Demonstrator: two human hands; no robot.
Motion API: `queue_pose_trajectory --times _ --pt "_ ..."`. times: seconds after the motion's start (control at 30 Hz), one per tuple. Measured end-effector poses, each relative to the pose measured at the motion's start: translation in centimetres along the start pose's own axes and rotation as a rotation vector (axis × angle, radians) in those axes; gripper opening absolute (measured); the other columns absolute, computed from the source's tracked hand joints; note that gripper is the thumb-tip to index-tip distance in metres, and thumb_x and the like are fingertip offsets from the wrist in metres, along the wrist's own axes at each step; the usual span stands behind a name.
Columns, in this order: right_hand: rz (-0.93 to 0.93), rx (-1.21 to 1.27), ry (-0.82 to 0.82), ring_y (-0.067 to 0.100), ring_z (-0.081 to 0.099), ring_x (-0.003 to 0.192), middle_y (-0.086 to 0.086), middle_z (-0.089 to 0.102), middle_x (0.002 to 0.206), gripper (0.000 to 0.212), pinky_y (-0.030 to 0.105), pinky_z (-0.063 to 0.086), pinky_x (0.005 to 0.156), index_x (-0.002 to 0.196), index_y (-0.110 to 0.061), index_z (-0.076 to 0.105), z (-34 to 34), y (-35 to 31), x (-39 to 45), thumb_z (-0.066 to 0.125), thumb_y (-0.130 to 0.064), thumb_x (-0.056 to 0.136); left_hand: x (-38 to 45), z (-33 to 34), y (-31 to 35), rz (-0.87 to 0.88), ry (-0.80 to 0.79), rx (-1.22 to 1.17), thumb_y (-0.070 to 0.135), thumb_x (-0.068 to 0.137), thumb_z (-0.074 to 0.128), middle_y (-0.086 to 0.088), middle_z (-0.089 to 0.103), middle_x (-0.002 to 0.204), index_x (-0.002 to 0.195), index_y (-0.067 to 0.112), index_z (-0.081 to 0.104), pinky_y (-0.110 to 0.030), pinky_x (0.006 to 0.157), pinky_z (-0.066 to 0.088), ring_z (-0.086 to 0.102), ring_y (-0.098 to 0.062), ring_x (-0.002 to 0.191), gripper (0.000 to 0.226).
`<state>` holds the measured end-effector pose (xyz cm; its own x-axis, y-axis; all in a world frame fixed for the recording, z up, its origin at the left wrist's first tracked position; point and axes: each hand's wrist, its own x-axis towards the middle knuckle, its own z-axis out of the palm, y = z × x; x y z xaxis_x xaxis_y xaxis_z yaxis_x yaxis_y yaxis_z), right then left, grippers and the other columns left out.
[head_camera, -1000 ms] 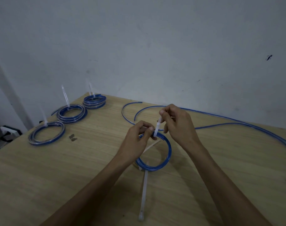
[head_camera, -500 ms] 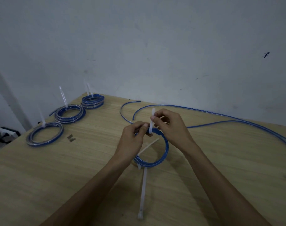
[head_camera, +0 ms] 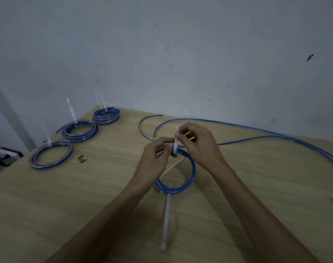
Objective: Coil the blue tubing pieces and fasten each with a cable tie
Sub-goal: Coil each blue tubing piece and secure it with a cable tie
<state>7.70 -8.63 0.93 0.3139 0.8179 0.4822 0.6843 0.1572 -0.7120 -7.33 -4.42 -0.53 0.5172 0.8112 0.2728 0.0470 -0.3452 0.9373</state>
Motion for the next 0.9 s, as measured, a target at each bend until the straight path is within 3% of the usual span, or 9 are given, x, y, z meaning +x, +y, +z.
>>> queue_pose_trajectory --times 0.1,0.27,0.5,0.57,0.63,0.67,0.73,0.8,0.9 --pt "0.006 0.058 0.004 0.004 0.064 0.070 -0.013 0.068 0.084 0.009 0.022 0.052 0.062 0.091 -0.016 0.069 0.1 -0.3 0.1 0.065 -0.020 0.098 0.0 -0.1 -0.1 0.014 0.010 0.005 0.015 0.104 0.049 0.006 0.071 0.086 0.110 0.013 0.071 -0.008 0.052 0.041 0.055 0.007 0.053 0.022" --pt "0.009 0.022 0.016 -0.001 0.065 0.089 -0.012 0.071 0.086 0.011 0.012 0.046 0.065 0.091 -0.015 0.069 -0.3 0.2 0.3 0.063 -0.020 0.098 0.3 -0.3 -0.3 -0.011 0.022 0.021 0.019 0.105 0.050 0.010 0.069 0.077 0.102 0.013 0.073 -0.013 0.057 0.037 0.053 0.009 0.053 0.024" --pt "-0.009 -0.051 -0.060 0.002 0.068 0.083 -0.014 0.071 0.078 0.009 0.028 0.052 0.068 0.091 -0.019 0.066 -0.3 0.7 0.1 0.061 -0.021 0.099 0.0 -0.2 -0.4 -0.072 0.009 0.016 0.019 0.103 0.053 0.025 0.061 0.062 0.107 0.014 0.074 -0.014 0.056 0.038 0.054 0.002 0.052 0.022" --pt "-0.034 -0.088 -0.077 0.005 0.067 0.078 -0.015 0.069 0.079 0.009 0.036 0.056 0.067 0.092 -0.025 0.065 -0.2 0.6 0.1 0.060 -0.026 0.099 -0.2 -0.1 0.0 -0.081 -0.003 -0.022 0.020 0.103 0.053 0.018 0.059 0.059 0.114 0.018 0.072 -0.027 0.051 0.045 0.056 -0.018 0.066 0.022" --pt "-0.046 -0.105 -0.089 0.005 0.064 0.067 -0.015 0.067 0.079 0.008 0.037 0.055 0.064 0.093 -0.027 0.065 -0.1 0.6 0.1 0.060 -0.029 0.099 -0.4 0.0 0.4 -0.083 -0.031 -0.076 0.019 0.103 0.053 -0.002 0.057 0.069 0.118 0.018 0.070 -0.047 0.063 0.044 0.058 -0.018 0.078 0.022" --pt "-0.049 -0.108 -0.088 0.005 0.061 0.061 -0.015 0.067 0.078 0.009 0.035 0.053 0.061 0.093 -0.026 0.066 -0.2 0.6 0.0 0.060 -0.030 0.099 -0.4 0.1 0.3 -0.086 -0.041 -0.096 0.019 0.103 0.053 -0.004 0.058 0.075 0.117 0.018 0.070 -0.046 0.059 0.042 0.056 -0.021 0.064 0.022" --pt "-0.056 -0.098 -0.083 0.007 0.061 0.061 -0.015 0.067 0.078 0.013 0.034 0.052 0.060 0.093 -0.024 0.068 -0.2 0.5 0.0 0.061 -0.033 0.099 -0.3 0.1 -0.1 -0.119 -0.042 -0.139 0.021 0.103 0.054 0.003 0.055 0.057 0.113 0.020 0.071 -0.028 0.050 0.037 0.042 -0.007 0.043 0.020" --pt "-0.065 -0.069 -0.088 0.010 0.063 0.070 -0.011 0.068 0.083 0.011 0.032 0.052 0.062 0.094 -0.023 0.069 -0.2 0.5 0.1 0.063 -0.031 0.098 -0.2 0.0 -0.5 -0.169 -0.029 -0.195 0.022 0.101 0.057 0.017 0.055 0.052 0.111 0.017 0.072 -0.022 0.046 0.030 0.033 -0.005 0.044 0.019" --pt "-0.033 -0.004 -0.087 0.013 0.061 0.076 -0.005 0.063 0.091 0.007 0.023 0.048 0.066 0.094 -0.022 0.071 -0.1 0.6 0.2 0.067 -0.028 0.096 0.1 -0.2 -0.8 -0.189 -0.039 -0.227 0.023 0.099 0.062 0.015 0.058 0.053 0.105 0.011 0.073 -0.024 0.045 0.026 0.029 -0.010 0.045 0.017"
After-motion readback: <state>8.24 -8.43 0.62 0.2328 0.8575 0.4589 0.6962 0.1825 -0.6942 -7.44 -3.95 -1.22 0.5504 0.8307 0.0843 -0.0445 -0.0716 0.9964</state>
